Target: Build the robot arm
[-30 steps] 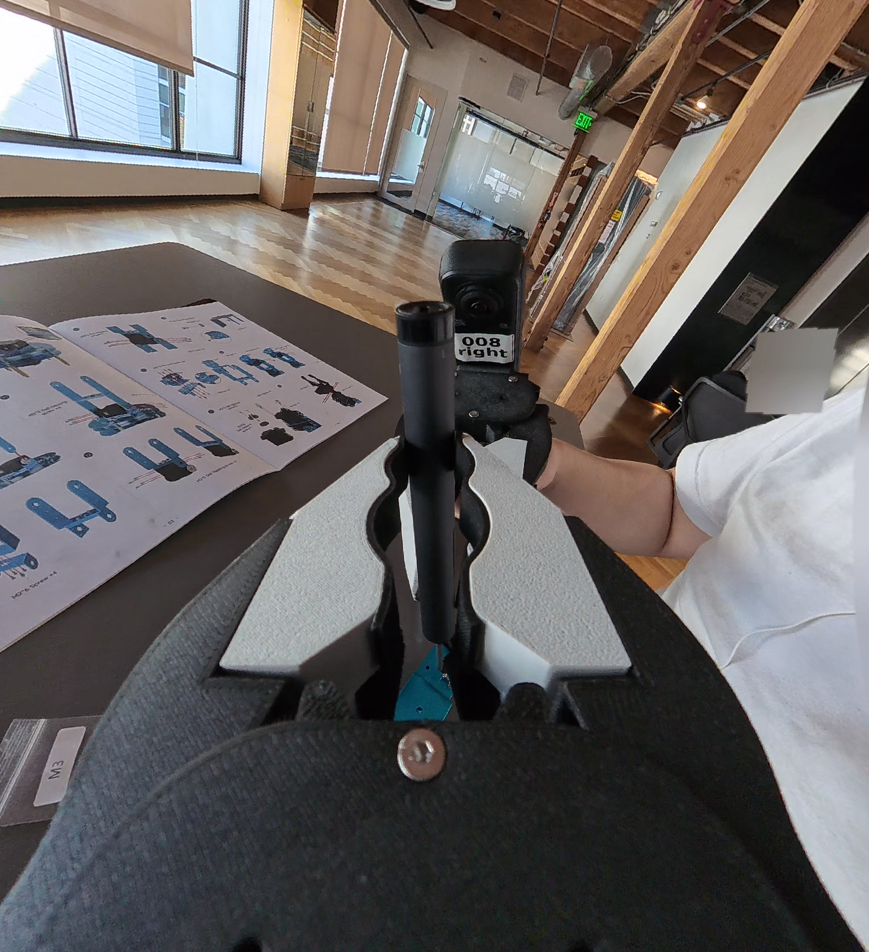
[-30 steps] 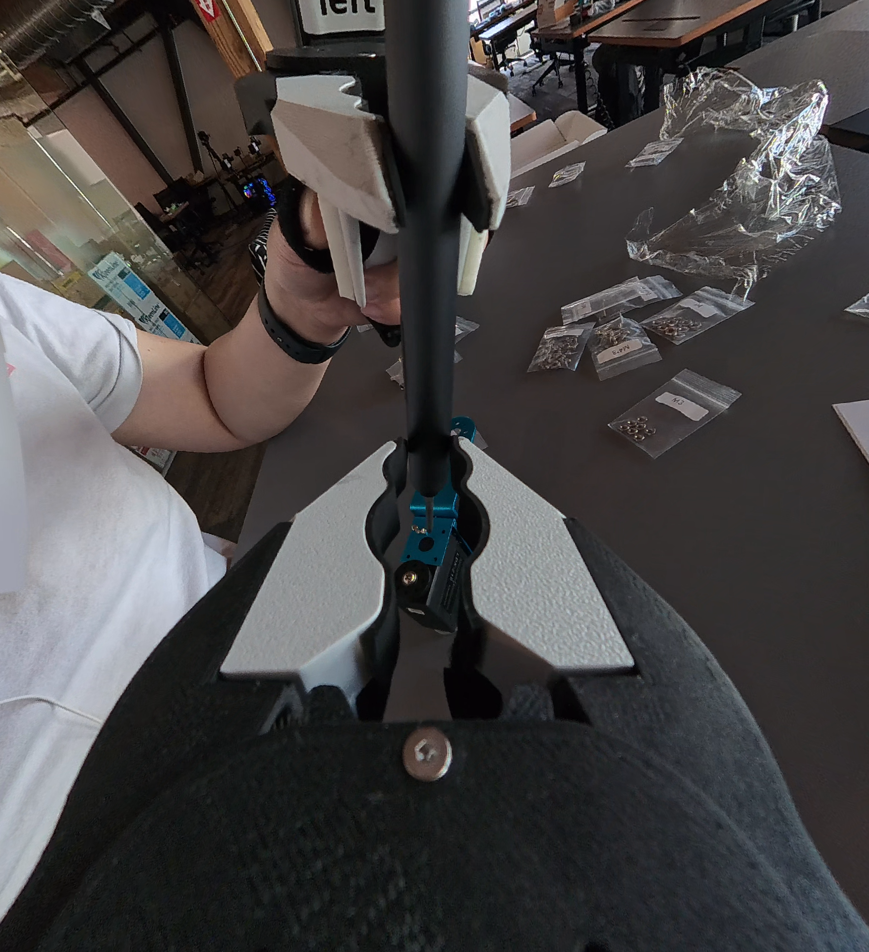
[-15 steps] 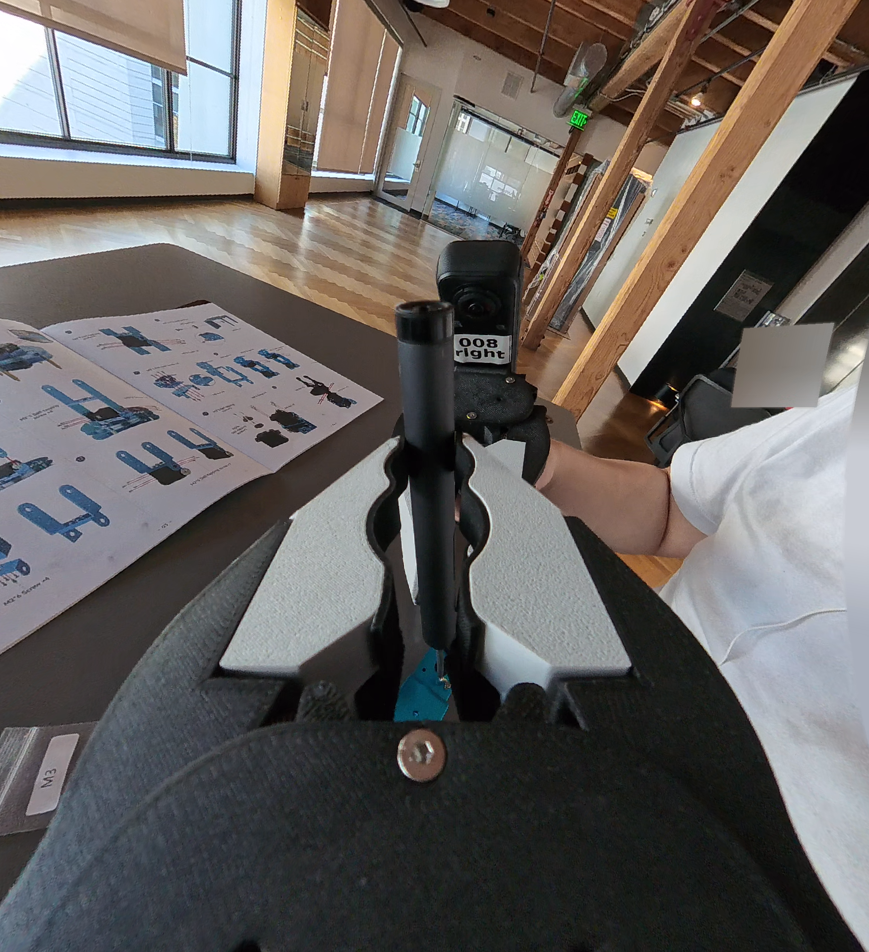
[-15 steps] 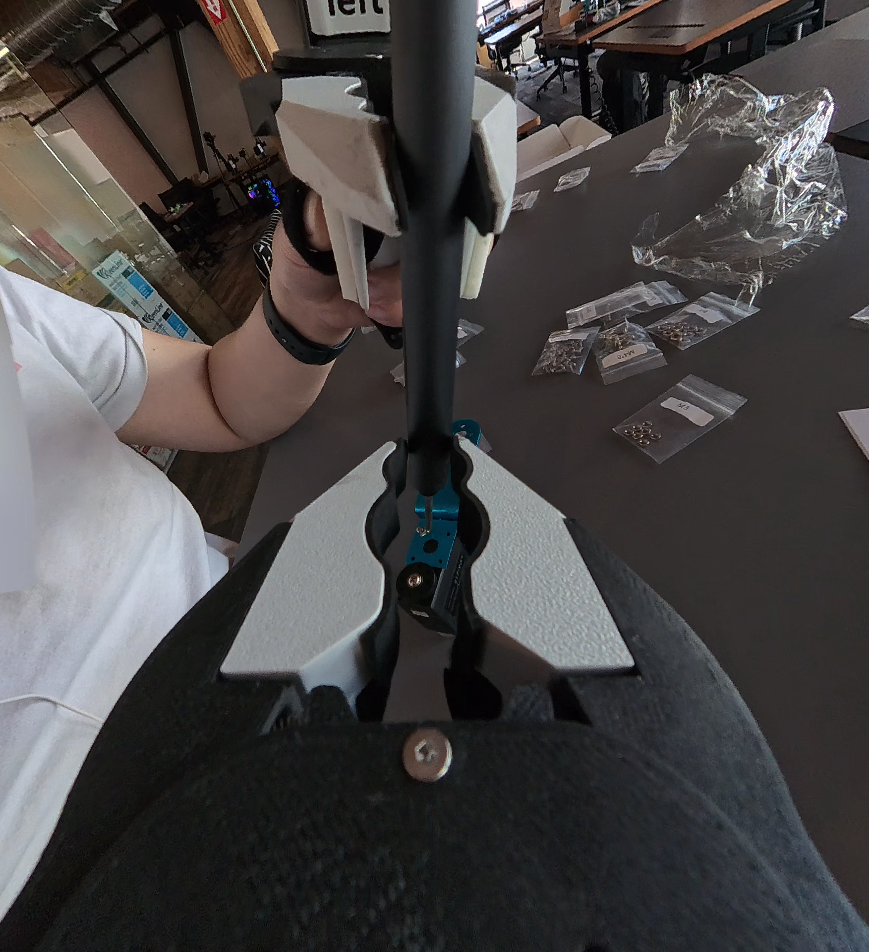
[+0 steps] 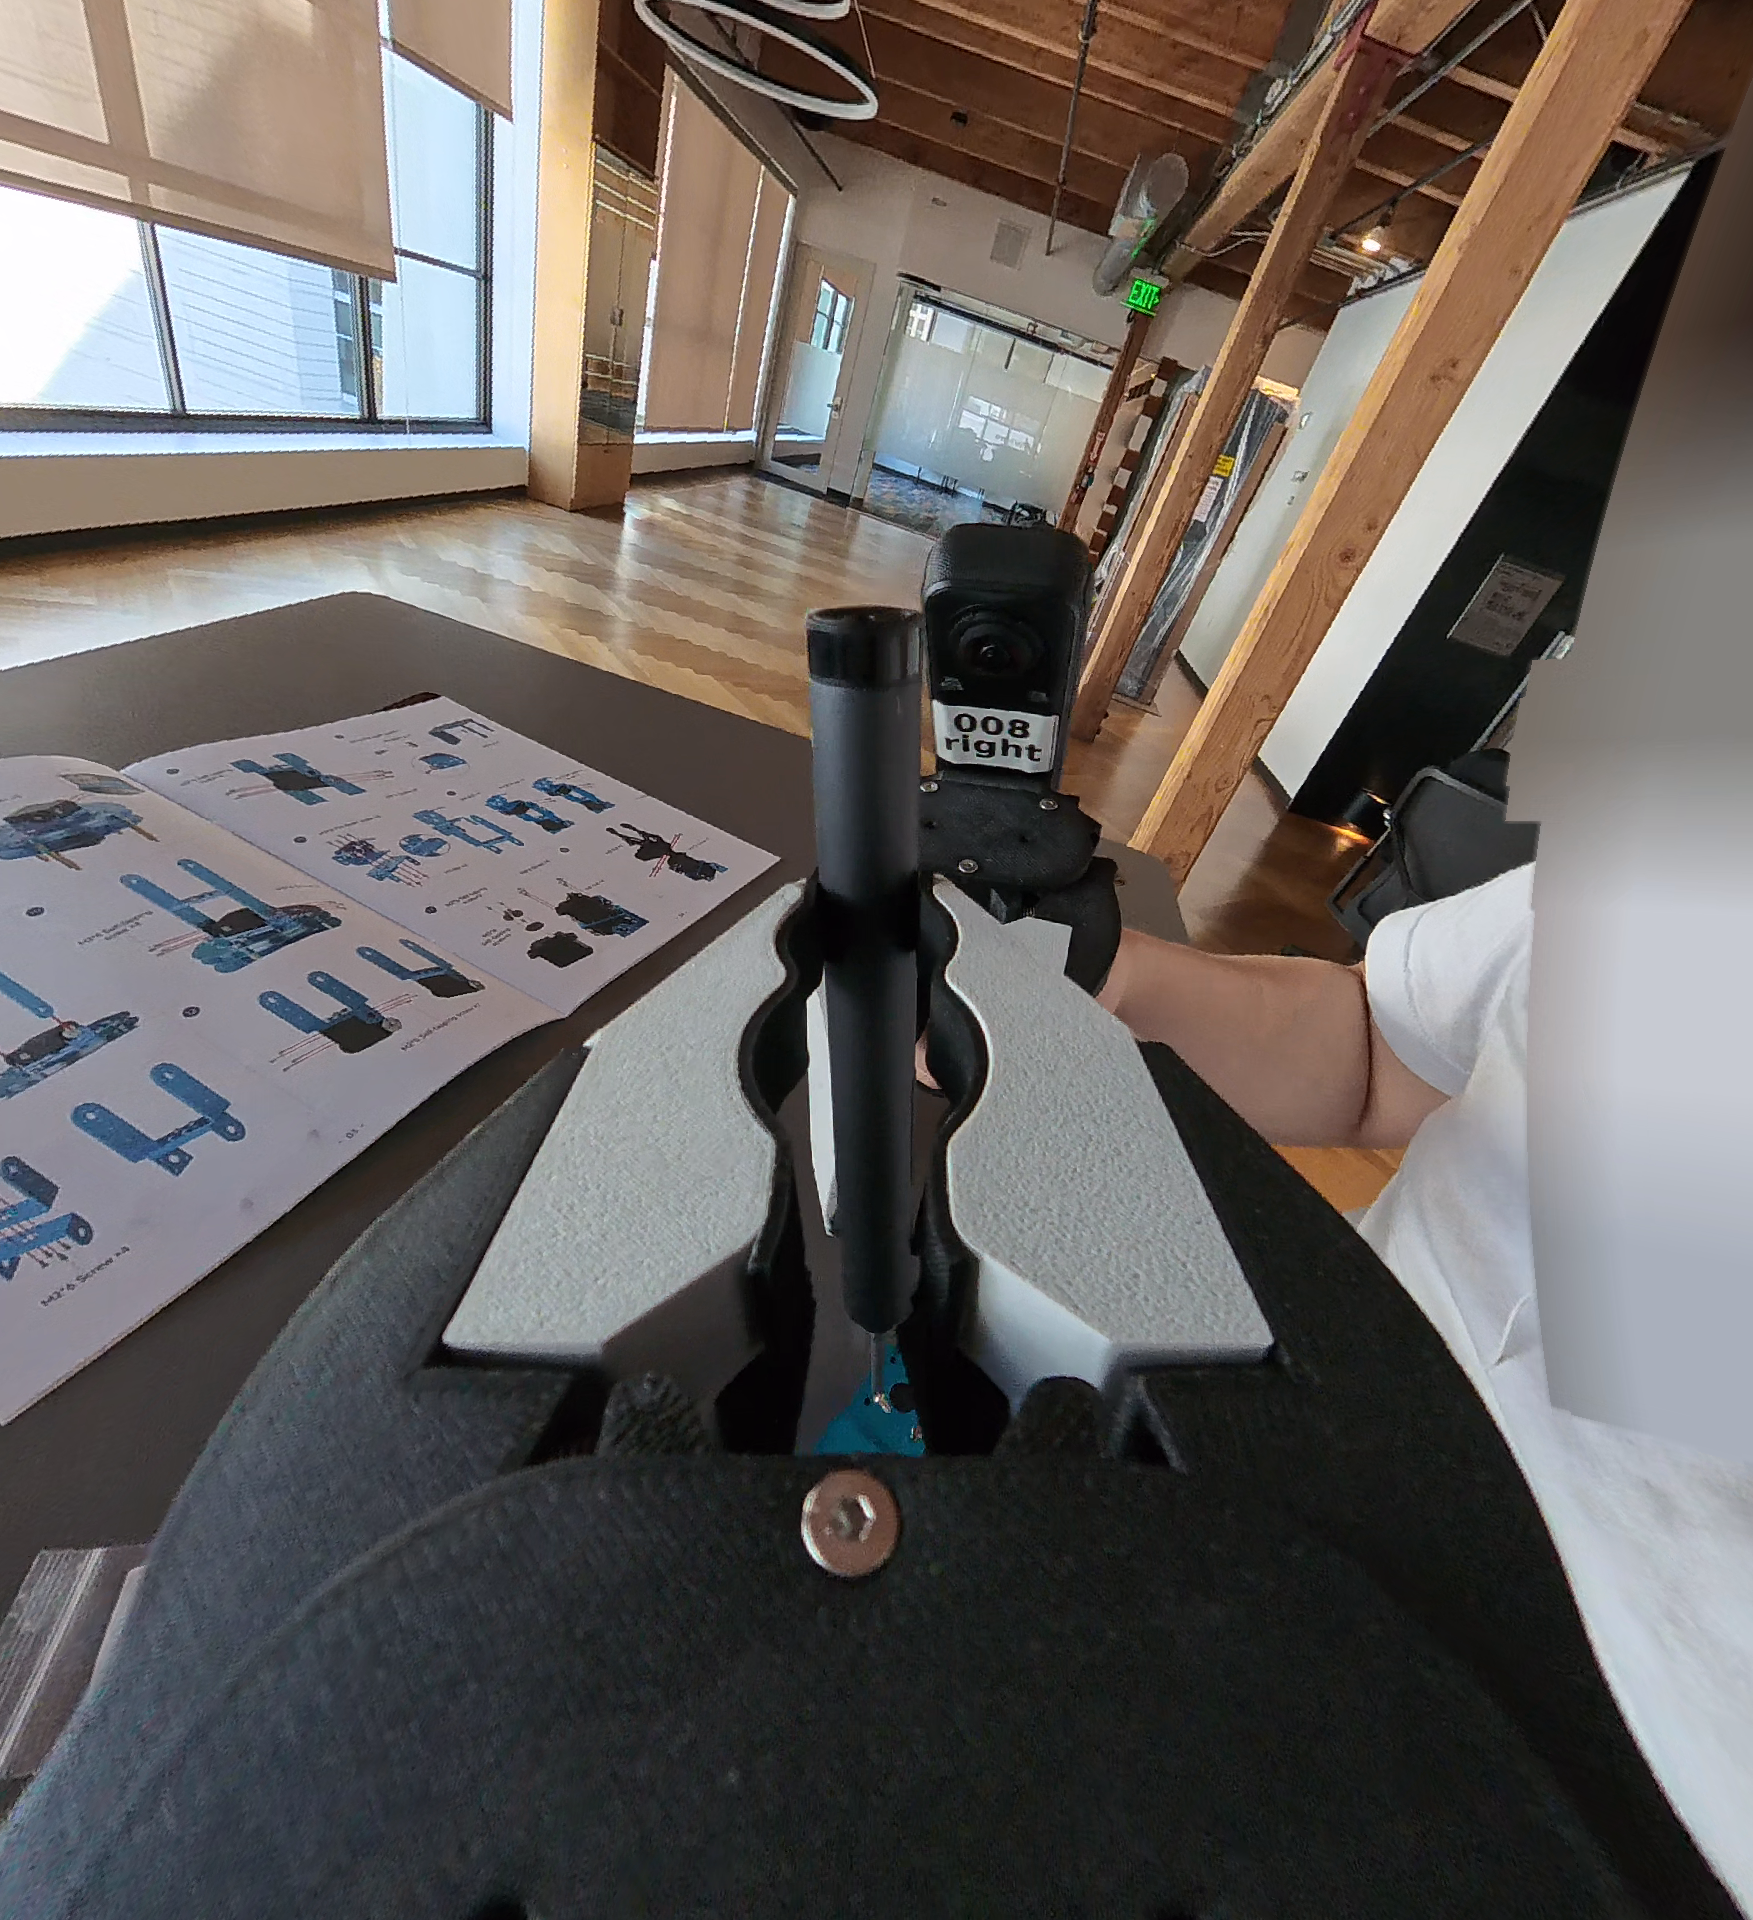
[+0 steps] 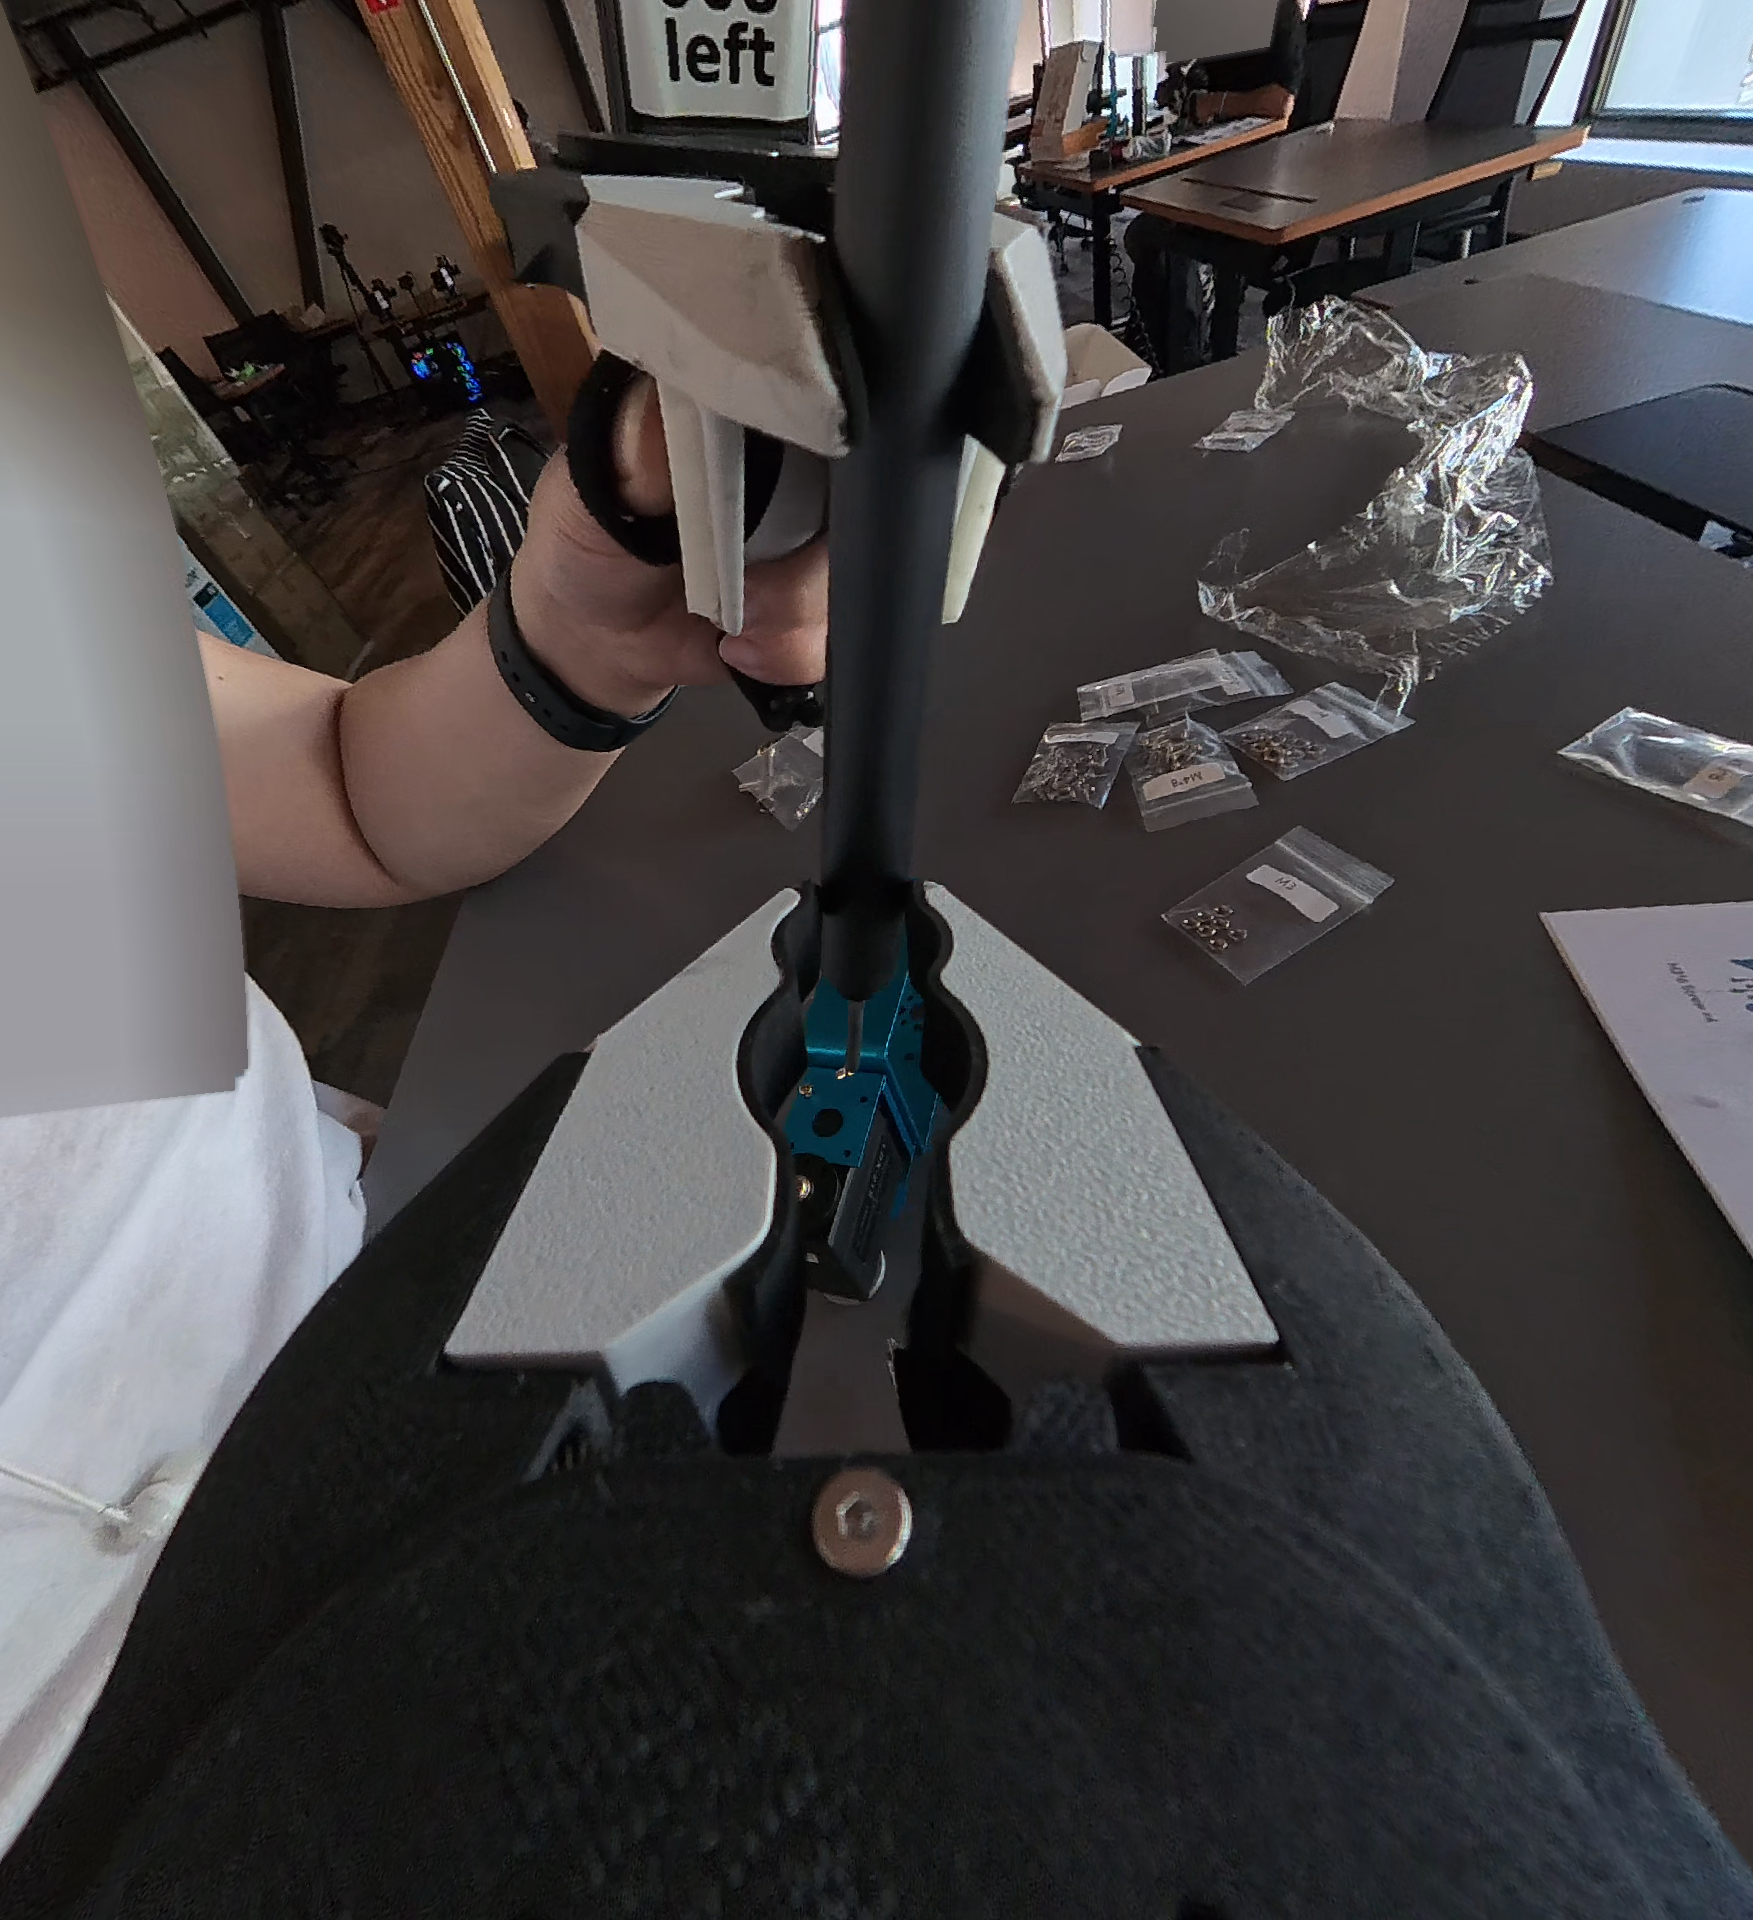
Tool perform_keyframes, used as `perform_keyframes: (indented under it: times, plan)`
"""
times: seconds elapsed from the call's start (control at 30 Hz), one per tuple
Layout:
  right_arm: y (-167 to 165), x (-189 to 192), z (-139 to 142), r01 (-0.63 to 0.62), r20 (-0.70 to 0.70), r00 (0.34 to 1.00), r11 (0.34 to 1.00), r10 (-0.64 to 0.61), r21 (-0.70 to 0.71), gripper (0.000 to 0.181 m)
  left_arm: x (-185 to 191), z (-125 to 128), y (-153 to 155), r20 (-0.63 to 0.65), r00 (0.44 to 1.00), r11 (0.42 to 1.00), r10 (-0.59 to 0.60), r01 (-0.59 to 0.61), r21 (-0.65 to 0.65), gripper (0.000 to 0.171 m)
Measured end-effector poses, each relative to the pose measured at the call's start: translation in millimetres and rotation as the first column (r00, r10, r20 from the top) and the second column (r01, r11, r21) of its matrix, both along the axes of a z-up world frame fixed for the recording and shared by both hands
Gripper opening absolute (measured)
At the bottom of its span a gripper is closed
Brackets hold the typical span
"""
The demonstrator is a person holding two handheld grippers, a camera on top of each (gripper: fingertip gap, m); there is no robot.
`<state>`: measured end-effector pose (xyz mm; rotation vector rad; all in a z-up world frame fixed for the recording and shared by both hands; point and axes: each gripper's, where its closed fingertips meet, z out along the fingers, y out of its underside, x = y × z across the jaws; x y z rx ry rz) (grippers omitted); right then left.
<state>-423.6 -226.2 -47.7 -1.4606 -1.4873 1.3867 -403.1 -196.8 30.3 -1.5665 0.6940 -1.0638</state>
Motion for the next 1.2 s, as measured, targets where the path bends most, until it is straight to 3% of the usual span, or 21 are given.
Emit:
perform_keyframes:
  times: [0.33,0.53,1.2]
  plan:
    - [-1.8,7.6,8.4,0.061,-0.042,0.997,0.993,-0.057,0.098,0.016,5.5,8.6,-5.2,0.020,1.000,0.999,0.004,-0.005,0.035,0.016]
    - [-2.9,14.2,4.3,0.080,-0.050,0.996,0.995,-0.077,0.059,0.018,13.1,13.3,-9.2,0.008,1.000,0.996,0.019,-0.019,0.089,0.016]
    - [-7.9,14.8,-4.2,0.130,-0.069,0.991,0.966,-0.117,0.224,0.017,22.5,5.5,-20.4,-0.063,0.998,0.995,0.017,-0.011,0.099,0.016]
